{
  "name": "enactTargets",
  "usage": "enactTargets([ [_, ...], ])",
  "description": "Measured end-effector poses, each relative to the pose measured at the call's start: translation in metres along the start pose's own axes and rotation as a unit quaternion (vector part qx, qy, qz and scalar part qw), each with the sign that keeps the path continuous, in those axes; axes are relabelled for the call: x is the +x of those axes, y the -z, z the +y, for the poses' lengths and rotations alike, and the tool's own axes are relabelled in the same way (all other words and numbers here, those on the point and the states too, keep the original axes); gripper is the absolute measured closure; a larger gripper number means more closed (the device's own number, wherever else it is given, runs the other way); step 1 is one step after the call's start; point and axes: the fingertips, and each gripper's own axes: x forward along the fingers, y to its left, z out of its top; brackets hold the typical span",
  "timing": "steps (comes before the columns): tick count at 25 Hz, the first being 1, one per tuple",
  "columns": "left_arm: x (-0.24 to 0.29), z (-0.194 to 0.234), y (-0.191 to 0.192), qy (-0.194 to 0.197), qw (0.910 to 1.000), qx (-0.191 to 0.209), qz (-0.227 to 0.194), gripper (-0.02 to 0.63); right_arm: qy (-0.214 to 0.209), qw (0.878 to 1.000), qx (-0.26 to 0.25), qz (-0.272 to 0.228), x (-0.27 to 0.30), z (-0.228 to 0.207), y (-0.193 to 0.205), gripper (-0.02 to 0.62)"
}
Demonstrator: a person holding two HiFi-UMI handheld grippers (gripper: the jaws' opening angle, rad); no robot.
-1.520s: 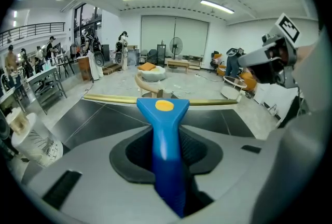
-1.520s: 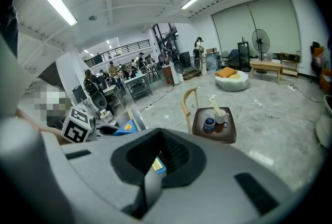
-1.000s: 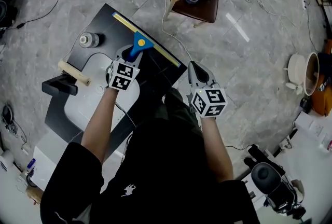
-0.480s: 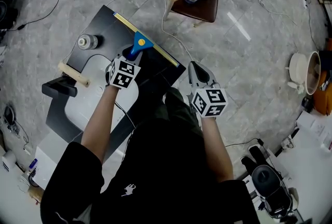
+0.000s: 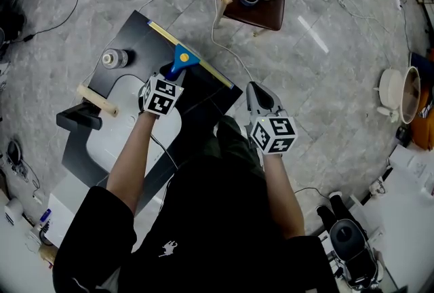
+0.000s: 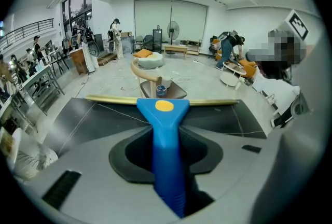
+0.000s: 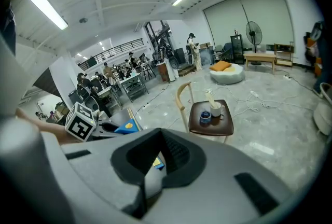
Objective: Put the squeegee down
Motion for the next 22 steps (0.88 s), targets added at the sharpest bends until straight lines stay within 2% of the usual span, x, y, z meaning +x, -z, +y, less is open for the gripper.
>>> enactTargets([
  [9, 0.0, 0.003, 0.0, -0.001, 1.0, -0.007, 0.0, 0.465, -0.001, 1.0, -0.004, -0.003, -0.002, 0.004, -0.001, 0.594],
  [11, -0.002, 0.005, 0.0, -0.009, 0.9999, -0.009, -0.001, 0.443, -0.001, 1.0, -0.006, -0.006, -0.004, 0.005, -0.003, 0.594],
  [14, -0.006, 0.004, -0.003, -0.009, 0.9999, -0.009, -0.012, 0.352, 0.001, 1.0, -0.008, -0.01, -0.01, 0.006, -0.006, 0.594],
  [22, -0.032, 0.003, -0.01, -0.009, 0.9991, -0.012, -0.041, 0.328, 0.003, 0.999, -0.023, -0.031, -0.021, 0.021, -0.017, 0.594],
])
